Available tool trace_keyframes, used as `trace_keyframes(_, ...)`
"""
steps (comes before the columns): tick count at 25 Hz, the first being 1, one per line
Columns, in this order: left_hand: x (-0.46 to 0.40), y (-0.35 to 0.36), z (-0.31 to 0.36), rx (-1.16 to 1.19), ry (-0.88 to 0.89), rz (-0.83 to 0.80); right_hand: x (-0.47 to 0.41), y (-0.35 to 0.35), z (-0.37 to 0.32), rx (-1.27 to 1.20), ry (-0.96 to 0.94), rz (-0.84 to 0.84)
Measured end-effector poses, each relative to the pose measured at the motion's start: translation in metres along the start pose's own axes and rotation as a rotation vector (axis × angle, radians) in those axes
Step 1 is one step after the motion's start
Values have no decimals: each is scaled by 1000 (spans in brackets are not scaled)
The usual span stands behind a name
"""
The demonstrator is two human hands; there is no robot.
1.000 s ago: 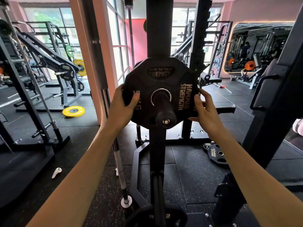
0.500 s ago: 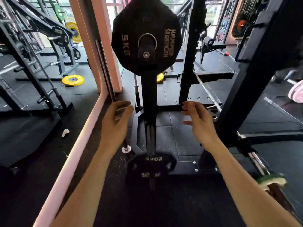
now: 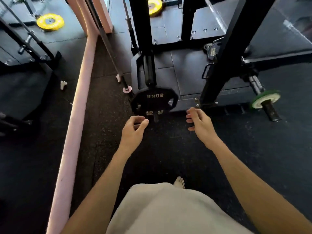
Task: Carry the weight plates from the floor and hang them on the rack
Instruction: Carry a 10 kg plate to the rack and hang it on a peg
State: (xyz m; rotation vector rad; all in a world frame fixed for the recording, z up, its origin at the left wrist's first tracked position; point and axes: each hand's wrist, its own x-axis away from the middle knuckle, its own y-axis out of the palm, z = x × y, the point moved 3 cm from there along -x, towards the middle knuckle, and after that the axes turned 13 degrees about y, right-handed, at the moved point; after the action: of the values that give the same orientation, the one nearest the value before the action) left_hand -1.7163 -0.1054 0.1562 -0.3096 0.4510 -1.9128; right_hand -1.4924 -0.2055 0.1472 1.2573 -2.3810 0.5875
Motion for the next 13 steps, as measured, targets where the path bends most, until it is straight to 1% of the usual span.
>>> trace_keyframes(4, 52, 25, -62, -90, -172, -253, 35, 0, 104, 36, 285, 35)
trace_keyframes(8, 103, 45, -117, -202, -386, -600, 87, -4, 196, 81, 559, 94)
trace_keyframes(10, 133, 54, -137, -277, -429, -766, 124, -9, 243, 74, 686, 113)
trace_keyframes(13, 169, 73, -151, -424, -400, -985, 180, -28, 305, -40, 814, 210)
